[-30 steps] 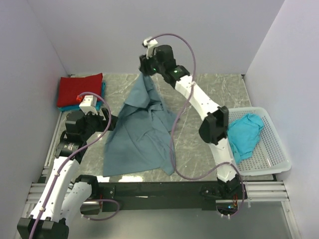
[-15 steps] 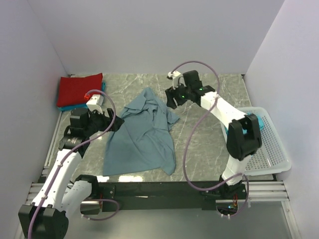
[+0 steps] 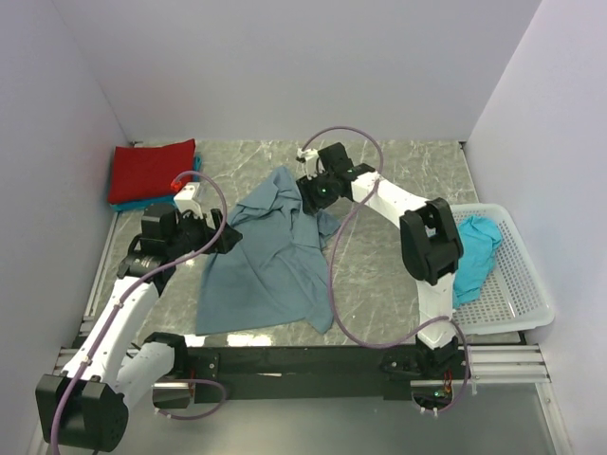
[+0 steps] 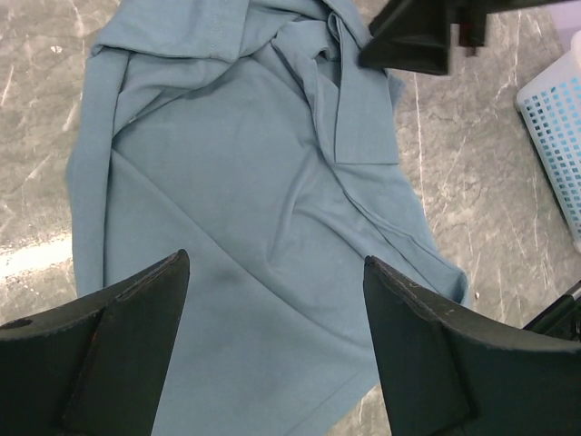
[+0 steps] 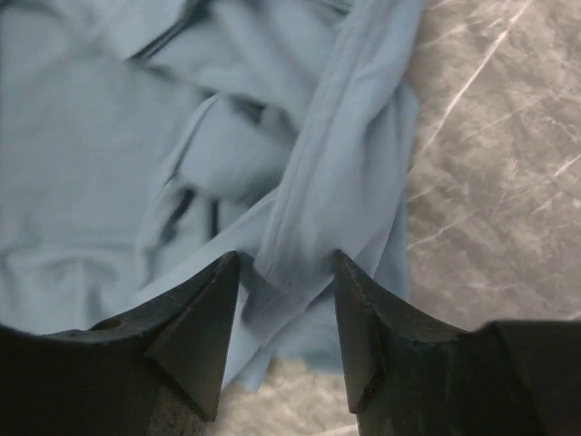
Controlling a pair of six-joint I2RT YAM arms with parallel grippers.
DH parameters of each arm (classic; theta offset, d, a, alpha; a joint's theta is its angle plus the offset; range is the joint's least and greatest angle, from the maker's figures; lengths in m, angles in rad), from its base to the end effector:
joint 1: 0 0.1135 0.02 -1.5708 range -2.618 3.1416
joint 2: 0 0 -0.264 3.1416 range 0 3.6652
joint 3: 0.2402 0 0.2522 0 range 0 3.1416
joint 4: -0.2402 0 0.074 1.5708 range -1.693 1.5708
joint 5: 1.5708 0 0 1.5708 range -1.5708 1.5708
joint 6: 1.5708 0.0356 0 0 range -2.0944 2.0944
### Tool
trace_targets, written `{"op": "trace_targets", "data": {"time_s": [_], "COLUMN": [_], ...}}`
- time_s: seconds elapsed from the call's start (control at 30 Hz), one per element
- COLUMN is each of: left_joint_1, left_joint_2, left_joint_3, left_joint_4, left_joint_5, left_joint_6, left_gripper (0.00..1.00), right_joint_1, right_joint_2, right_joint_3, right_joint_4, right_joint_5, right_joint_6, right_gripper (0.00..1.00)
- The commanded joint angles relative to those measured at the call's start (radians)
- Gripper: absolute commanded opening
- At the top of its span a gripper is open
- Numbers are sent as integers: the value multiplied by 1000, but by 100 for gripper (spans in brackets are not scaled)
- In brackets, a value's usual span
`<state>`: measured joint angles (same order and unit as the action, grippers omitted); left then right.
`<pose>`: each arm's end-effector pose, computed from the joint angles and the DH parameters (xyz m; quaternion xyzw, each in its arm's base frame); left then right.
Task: Fold and stack the t-shirts
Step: Flatten the tshirt out
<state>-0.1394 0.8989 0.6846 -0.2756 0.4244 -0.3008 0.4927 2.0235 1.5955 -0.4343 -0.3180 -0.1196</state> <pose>0.1977 -0.0425 0.2766 0.0404 0.8443 -0.2861 0.4514 0.3942 0.2243 0.2220 -0.3315 0.8665 0.2094 0.3090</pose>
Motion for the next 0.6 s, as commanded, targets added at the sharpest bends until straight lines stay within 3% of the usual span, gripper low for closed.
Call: {"op": "trace_targets", "data": {"time_s": [0.0, 0.1, 0.23, 0.33, 0.4, 0.47, 0.57], "left_joint_1": [-5, -5, -5, -5, -5, -5, -5], "left_joint_2": [3, 11, 12, 8, 6, 8, 11], "left_joint_3": [26, 30, 30, 29, 30, 29, 30], "left_joint_4": [10, 9, 10, 13, 15, 18, 15], "left_joint_5": [2, 7, 16, 22, 28, 40, 50], "left_joint_6": [11, 14, 15, 15, 17, 17, 19], "left_gripper": [82, 82, 82, 82, 82, 82, 82], "right_joint_1": [1, 0, -2, -2, -5, -14, -29], "right_joint_2": [38, 52, 29, -12, -31, -54, -39], "right_joint_3": [103, 112, 90, 61, 52, 38, 66], "right_joint_4": [-40, -29, -18, 2, 8, 19, -24], "right_joint_5": [60, 102, 138, 158, 168, 154, 97], "right_joint_6": [31, 31, 20, 5, -9, -23, -41], "right_gripper": [52, 49, 28, 25, 17, 17, 32]}}
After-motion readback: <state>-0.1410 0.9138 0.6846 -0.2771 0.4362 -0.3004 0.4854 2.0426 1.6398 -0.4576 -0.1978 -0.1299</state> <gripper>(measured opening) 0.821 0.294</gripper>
